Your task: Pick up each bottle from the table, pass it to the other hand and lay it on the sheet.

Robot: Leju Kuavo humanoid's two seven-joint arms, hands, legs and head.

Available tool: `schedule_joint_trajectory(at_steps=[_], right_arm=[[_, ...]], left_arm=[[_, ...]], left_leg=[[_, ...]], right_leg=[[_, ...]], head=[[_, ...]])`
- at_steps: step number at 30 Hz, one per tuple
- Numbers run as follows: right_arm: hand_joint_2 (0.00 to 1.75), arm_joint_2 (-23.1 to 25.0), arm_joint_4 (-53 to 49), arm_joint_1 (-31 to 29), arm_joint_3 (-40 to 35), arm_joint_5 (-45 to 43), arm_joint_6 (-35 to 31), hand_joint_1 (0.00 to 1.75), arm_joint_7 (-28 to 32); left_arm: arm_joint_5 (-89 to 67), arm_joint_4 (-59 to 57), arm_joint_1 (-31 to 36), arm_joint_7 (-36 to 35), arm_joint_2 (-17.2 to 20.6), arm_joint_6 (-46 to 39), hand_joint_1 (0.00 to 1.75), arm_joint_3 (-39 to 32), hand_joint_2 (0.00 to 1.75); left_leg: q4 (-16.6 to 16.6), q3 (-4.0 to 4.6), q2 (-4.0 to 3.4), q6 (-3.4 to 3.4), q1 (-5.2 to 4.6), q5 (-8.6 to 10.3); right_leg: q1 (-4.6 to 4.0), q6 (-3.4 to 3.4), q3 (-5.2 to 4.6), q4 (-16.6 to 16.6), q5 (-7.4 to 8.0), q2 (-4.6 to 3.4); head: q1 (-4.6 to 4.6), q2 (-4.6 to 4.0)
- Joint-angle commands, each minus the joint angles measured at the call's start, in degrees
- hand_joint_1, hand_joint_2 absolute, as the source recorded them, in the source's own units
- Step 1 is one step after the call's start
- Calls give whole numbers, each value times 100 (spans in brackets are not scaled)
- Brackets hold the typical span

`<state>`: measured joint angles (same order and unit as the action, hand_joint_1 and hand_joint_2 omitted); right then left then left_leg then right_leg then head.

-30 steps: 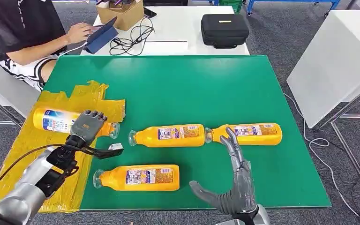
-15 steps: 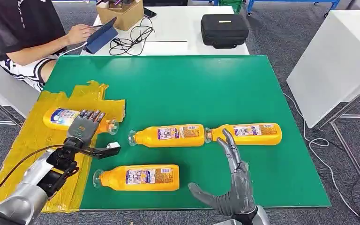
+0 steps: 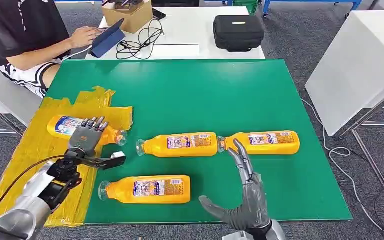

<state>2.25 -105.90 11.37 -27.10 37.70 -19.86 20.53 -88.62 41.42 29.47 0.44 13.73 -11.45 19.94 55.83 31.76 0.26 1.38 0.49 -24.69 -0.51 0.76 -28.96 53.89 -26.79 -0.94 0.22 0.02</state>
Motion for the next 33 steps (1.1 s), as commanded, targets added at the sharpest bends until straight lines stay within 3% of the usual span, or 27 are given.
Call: schedule_joint_trajectory(at_steps=[1,4,7,10,17,21,24,26,30,33], right_arm=[[175,-125,218,-25,123,1441,-291,0,-621],[175,-124,219,-30,122,1442,-289,0,-624],[175,-209,141,-21,139,1695,-299,0,-744],[175,-261,139,-12,173,1664,-320,0,-762],[175,-222,261,-33,38,1711,-192,0,-816],[175,-218,590,-248,-169,1947,181,0,-1114],[175,-240,694,-400,-469,1254,968,0,-1003],[175,-285,724,-502,-616,726,1439,0,-919],[175,-332,875,-623,-660,342,1619,0,-978],[175,-303,937,-680,-655,280,1634,0,-985]], left_arm=[[1158,1559,-575,1116,-577,-30,0,-1331,175],[1157,1571,-607,1117,-560,-35,0,-1335,175],[2150,2721,-1068,1810,-644,-83,0,-1487,175],[2569,3648,-1376,1933,-519,221,0,-1432,175],[3141,4007,-1614,2280,-486,243,0,-1577,175],[4715,4370,-1839,3360,-795,591,0,-1731,175],[6169,5133,-2209,3956,-1069,1431,0,-1567,175],[7087,5757,-2431,3956,-1041,1772,0,-1128,175],[8111,5892,-2672,3770,-1376,2547,0,-1109,175],[8209,5856,-2734,3760,-1440,2647,0,-1117,175]], left_leg=[[-1,-4,12,1,1,-4],[0,-7,8,1,1,-7],[-2,-6,-2,0,1,-6],[3,1,4,0,2,-8],[-2,-1,-4,-2,0,-5],[-4,1,-5,-1,0,-3],[-5,-11,-8,-1,1,-8],[-2,0,-8,1,0,-6],[0,-19,-7,2,-1,-19],[-5,-10,4,0,1,-7]], right_leg=[[0,9,11,-7,-6,21],[1,11,15,-6,-8,14],[2,9,14,-6,-6,7],[2,8,8,-4,-8,12],[2,4,6,-5,-4,3],[0,4,4,-6,-1,0],[-1,10,18,-11,-5,2],[0,7,6,-6,-3,-3],[2,17,29,-10,-14,7],[3,10,20,-13,-5,11]], head=[[0,0],[-2,0],[0,0],[0,0],[-2,0],[0,0],[0,0],[0,0],[0,0],[0,0]])
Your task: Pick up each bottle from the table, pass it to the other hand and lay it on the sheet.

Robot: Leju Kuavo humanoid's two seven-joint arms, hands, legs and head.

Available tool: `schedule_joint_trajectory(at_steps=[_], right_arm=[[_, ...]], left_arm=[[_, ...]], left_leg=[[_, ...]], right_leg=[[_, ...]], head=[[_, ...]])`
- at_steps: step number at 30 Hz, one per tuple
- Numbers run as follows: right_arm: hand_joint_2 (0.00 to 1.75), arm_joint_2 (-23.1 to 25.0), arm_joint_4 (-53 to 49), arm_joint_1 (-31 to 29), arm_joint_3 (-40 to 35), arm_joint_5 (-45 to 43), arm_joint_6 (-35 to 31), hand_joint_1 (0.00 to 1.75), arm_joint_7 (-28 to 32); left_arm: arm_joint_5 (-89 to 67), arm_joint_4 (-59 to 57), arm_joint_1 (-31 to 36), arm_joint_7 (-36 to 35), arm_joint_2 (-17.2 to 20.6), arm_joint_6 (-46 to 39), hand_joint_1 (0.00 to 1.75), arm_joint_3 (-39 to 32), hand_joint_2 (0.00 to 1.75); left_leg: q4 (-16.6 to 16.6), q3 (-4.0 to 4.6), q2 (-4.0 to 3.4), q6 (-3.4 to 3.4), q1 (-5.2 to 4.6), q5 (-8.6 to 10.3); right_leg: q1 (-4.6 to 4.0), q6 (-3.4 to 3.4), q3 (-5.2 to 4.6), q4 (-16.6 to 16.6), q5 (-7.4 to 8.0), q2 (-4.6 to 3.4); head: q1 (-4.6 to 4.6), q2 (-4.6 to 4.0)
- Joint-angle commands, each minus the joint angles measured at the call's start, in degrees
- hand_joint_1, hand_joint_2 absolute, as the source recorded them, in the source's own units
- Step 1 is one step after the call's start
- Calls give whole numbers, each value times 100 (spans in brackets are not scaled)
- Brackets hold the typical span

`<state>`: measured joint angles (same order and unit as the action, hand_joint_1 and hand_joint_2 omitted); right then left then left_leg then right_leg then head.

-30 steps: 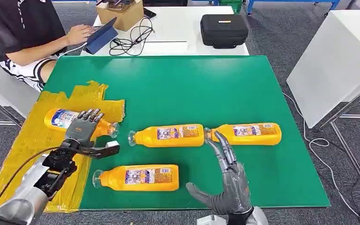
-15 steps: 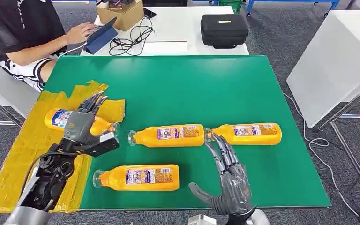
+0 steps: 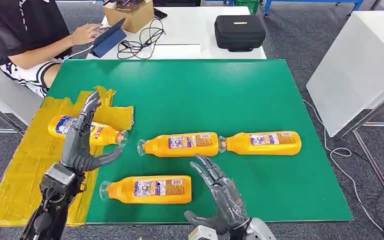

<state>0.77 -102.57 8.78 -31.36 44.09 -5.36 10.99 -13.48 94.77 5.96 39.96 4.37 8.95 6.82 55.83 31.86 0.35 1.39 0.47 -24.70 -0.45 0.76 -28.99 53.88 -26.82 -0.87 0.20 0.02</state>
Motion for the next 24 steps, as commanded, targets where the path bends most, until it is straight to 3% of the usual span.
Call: schedule_joint_trajectory(at_steps=[1,14,24], right_arm=[[175,-141,622,-442,-231,-369,196,0,-42],[175,16,982,-836,-265,720,-155,0,-881],[175,373,2138,-1505,-415,1157,78,0,-1235]], left_arm=[[699,525,-404,-185,-518,626,0,205,175],[479,279,-557,-119,-659,529,0,468,175],[501,-144,-144,-163,-758,584,0,631,175]], left_leg=[[-6,-18,-9,-1,0,-5],[-7,-21,-3,-2,-5,-4],[-9,-22,-3,-4,-5,3]], right_leg=[[0,8,19,-10,-1,0],[-1,7,22,-9,-3,7],[-1,6,21,-9,2,9]], head=[[2,0],[2,0],[2,0]])
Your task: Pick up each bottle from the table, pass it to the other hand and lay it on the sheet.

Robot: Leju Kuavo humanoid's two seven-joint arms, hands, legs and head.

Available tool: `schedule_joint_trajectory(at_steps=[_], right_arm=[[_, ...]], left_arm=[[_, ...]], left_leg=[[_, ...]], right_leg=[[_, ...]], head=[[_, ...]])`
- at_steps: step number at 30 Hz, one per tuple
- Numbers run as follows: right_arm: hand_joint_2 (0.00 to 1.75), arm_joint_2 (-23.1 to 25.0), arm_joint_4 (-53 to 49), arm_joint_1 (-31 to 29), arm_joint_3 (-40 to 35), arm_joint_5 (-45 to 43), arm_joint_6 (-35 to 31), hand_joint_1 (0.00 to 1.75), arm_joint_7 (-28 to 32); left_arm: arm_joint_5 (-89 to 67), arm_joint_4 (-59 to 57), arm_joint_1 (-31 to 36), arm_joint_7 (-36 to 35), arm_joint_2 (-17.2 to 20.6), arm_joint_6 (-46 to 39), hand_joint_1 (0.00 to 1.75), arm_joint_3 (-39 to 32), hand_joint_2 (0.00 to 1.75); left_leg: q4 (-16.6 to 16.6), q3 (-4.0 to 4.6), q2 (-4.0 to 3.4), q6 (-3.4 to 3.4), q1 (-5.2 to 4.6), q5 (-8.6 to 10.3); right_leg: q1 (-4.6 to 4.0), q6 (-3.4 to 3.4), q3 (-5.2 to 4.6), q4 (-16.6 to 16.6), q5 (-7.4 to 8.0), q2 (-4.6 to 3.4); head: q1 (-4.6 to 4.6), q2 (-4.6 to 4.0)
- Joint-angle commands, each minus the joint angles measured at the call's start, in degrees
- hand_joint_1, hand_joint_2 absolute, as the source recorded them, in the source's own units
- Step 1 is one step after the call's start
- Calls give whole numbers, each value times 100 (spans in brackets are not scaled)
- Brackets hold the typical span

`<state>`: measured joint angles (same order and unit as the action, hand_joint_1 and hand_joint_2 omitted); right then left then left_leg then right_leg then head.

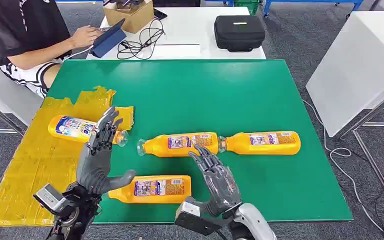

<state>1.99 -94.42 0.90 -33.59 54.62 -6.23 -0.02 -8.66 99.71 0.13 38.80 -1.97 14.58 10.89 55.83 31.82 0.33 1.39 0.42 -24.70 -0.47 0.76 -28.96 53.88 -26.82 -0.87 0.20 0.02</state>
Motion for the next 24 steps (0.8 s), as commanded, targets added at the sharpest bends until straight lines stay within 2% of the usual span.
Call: schedule_joint_trajectory(at_steps=[1,12,24], right_arm=[[175,270,1384,-756,-206,103,182,0,-136],[175,384,1768,-1095,-321,-33,227,0,-77],[175,559,2620,-1490,-732,-188,354,0,-24]], left_arm=[[22,-658,460,-55,-134,18,0,229,175],[59,-792,612,-68,-199,13,0,291,175],[107,-1052,921,-117,-274,0,0,274,175]], left_leg=[[-9,-17,0,-3,1,2],[-6,-14,2,-4,1,2],[-6,-19,0,-6,2,1]], right_leg=[[-1,6,19,-11,2,8],[0,8,17,-6,-1,8],[-1,8,20,-6,-2,9]], head=[[2,0],[2,0],[2,0]])
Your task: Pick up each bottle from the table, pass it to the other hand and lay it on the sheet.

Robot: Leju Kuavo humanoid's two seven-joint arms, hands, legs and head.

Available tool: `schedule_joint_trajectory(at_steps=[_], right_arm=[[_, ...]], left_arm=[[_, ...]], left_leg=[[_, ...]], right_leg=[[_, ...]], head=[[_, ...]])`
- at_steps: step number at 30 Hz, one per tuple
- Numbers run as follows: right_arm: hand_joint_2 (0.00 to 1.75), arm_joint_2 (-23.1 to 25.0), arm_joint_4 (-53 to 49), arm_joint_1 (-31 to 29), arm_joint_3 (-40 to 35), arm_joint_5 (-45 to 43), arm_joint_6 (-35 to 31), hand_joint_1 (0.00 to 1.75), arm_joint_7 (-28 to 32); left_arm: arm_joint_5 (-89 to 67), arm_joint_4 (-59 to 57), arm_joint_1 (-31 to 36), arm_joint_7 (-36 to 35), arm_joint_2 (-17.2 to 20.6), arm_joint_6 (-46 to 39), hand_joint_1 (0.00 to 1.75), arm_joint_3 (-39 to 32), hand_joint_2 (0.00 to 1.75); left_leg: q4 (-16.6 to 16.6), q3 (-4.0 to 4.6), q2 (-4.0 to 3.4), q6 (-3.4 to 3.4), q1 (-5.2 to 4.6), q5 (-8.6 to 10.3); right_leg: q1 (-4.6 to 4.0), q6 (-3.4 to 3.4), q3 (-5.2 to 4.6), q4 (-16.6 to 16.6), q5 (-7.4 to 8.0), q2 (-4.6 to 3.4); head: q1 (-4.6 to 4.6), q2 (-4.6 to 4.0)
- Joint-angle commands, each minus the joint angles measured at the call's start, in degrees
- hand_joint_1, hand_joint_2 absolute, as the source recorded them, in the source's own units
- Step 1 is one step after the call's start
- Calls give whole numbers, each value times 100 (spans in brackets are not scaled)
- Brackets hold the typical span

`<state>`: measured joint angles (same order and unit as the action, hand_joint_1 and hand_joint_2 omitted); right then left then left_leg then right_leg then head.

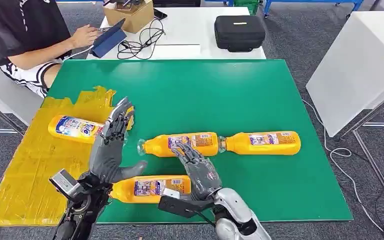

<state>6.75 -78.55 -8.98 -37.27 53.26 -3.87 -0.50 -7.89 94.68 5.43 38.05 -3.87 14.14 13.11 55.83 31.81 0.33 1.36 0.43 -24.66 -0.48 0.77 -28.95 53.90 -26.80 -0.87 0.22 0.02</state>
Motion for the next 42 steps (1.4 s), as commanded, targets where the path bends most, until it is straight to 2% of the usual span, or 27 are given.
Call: schedule_joint_trajectory(at_steps=[1,19,23,26,32,39,42], right_arm=[[175,83,1033,-502,-365,-53,118,0,24],[175,96,1294,-620,-693,-87,208,0,21],[175,213,1735,-753,-798,-100,202,0,-57],[175,408,2334,-1075,-820,-101,254,0,-198],[175,700,3471,-1624,-708,-413,123,0,-250],[175,922,4575,-2003,-443,-650,150,0,-243],[175,922,4575,-2003,-443,-650,150,0,-243]], left_arm=[[31,-549,391,-43,-84,44,0,51,175],[31,-758,486,-30,-41,76,0,53,175],[-2,-808,503,-11,-58,37,0,34,175],[4,-916,596,-17,-39,2,0,38,175],[64,-1158,832,-20,-44,-25,0,64,175],[94,-1352,1039,-8,-84,-23,0,87,175],[94,-1352,1039,-8,-84,-23,0,87,175]], left_leg=[[-6,-12,0,-2,1,-1],[-5,-15,2,-3,-1,-4],[-7,-22,-3,-4,0,-5],[-5,-13,-3,-3,-1,-1],[-3,-18,-5,-5,2,-1],[-4,-15,8,-5,0,5],[-5,-20,8,-5,1,6]], right_leg=[[-1,5,13,-7,-1,7],[1,8,17,-5,-5,11],[0,9,23,-7,-4,8],[1,6,13,-3,-1,4],[-1,10,17,-2,-1,7],[1,7,15,2,-3,17],[-1,7,19,-1,-2,18]], head=[[-2,0],[0,0],[0,0],[0,0],[-2,0],[-2,0],[0,0]])
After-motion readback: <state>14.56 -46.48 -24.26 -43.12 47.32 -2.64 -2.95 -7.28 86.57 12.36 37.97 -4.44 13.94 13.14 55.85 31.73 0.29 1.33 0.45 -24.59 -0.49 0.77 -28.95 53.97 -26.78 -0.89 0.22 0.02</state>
